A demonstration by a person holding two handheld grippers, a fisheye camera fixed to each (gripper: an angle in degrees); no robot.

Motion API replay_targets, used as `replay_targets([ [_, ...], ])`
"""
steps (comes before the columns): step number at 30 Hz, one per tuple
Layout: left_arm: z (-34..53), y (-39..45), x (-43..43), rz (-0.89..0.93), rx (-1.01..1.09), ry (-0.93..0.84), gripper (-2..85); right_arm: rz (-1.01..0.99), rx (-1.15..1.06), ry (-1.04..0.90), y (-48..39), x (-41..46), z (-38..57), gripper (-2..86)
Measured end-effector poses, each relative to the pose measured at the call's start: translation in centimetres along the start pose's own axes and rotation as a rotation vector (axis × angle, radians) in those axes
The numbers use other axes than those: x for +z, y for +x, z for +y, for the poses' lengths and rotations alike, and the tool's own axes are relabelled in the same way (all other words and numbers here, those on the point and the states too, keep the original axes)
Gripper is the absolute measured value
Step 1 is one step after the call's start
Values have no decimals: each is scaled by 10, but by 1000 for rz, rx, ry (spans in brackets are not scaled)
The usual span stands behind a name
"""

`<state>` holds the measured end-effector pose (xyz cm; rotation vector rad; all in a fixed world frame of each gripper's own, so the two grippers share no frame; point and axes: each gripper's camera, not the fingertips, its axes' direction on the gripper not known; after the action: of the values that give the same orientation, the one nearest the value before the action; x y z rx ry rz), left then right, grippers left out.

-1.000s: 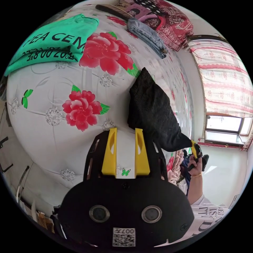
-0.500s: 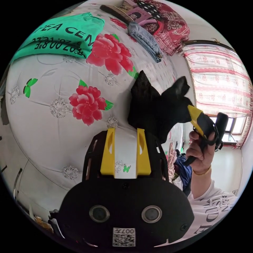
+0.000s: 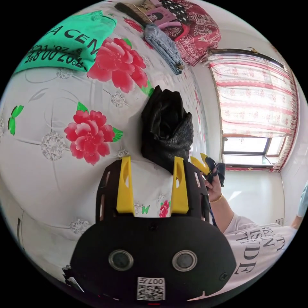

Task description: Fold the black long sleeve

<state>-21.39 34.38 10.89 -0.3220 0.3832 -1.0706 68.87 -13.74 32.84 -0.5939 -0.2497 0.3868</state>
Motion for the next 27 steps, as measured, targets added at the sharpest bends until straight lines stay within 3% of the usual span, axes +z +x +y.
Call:
replay_targets([
  [3, -12, 5, 12, -7, -15, -15, 158, -51, 51, -73, 14, 31, -9, 118],
  [7, -20, 10, 21, -41, -52, 3, 75, -60, 69, -120, 12, 55, -13, 102],
  [11, -25, 38, 8, -44, 39, 34, 54, -57, -42, -87, -30, 48, -9, 85],
  [17, -60, 98, -64, -56, 216, 127, 51, -154, -226, -22, -131, 50, -8, 62],
  [22, -70, 127, -177, -128, 320, 316, 51, -270, -382, -11, -222, 84, -6, 51],
  [27, -61, 96, -250, -270, 222, 419, 53, -290, -483, -62, -301, 168, 10, 53],
])
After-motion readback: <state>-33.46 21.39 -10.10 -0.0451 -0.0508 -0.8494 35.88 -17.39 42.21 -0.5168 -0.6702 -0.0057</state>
